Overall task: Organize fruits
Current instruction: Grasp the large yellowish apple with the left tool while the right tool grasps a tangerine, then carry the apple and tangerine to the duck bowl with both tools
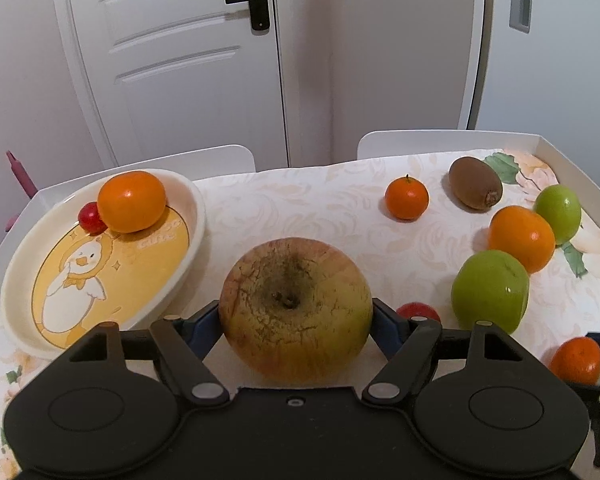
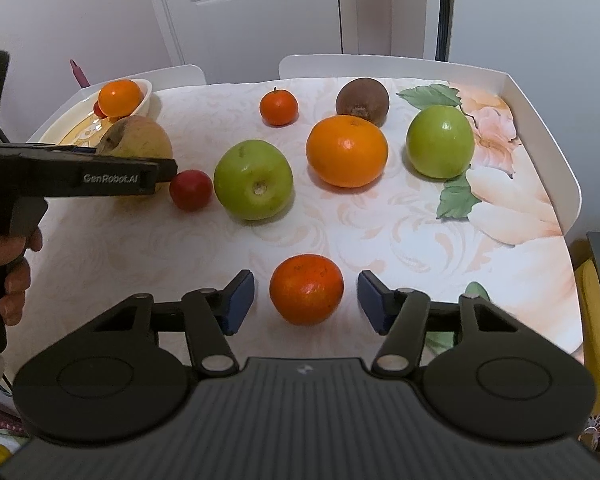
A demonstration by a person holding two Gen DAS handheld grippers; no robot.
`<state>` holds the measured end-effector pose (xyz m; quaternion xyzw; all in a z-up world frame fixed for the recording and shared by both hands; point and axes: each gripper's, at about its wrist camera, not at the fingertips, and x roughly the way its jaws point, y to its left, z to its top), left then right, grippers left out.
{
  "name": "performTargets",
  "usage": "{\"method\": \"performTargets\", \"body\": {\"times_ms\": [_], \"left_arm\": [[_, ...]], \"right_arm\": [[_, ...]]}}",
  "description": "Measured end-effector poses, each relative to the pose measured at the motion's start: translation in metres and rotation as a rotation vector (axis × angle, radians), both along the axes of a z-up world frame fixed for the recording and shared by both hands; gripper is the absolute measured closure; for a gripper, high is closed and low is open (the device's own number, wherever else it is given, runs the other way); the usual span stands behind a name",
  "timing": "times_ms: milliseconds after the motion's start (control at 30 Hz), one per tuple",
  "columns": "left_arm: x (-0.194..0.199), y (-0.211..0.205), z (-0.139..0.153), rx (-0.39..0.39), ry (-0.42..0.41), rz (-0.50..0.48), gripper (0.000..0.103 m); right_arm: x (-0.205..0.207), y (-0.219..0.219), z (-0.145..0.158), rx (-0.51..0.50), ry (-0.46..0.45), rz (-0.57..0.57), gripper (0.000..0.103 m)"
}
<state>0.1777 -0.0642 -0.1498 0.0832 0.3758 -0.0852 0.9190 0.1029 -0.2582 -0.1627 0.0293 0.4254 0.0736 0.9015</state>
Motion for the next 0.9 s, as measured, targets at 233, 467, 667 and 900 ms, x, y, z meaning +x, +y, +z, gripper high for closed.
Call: {"method": "performTargets", "body": {"times_ms": [233,467,667,900], "left_arm": [[-0.011,0.005,0.001,0.009,-0.002,0.007,0.023],[-0.026,0.011,0.006,-0.010,-0.027,0.032,0.024],[-0.041,0.019,0.024,-0.035,-0.059,0.076,0.024],[-0.060,0.034,0.054,-0.065,-0.108,0.146,0.024]], "right_arm": [[-0.001,0.003,0.000,-0.011,0.003,0.018,0.035],[-0.003,0.005,0.007,-0.032,-0.017,0.042,0.051],[-0.007,0.009,0.022,-0.026,-0.050,0.070,0.051],[-0.006,0.021,0.045,-0.016,-0.089,0.113,0.051]]}}
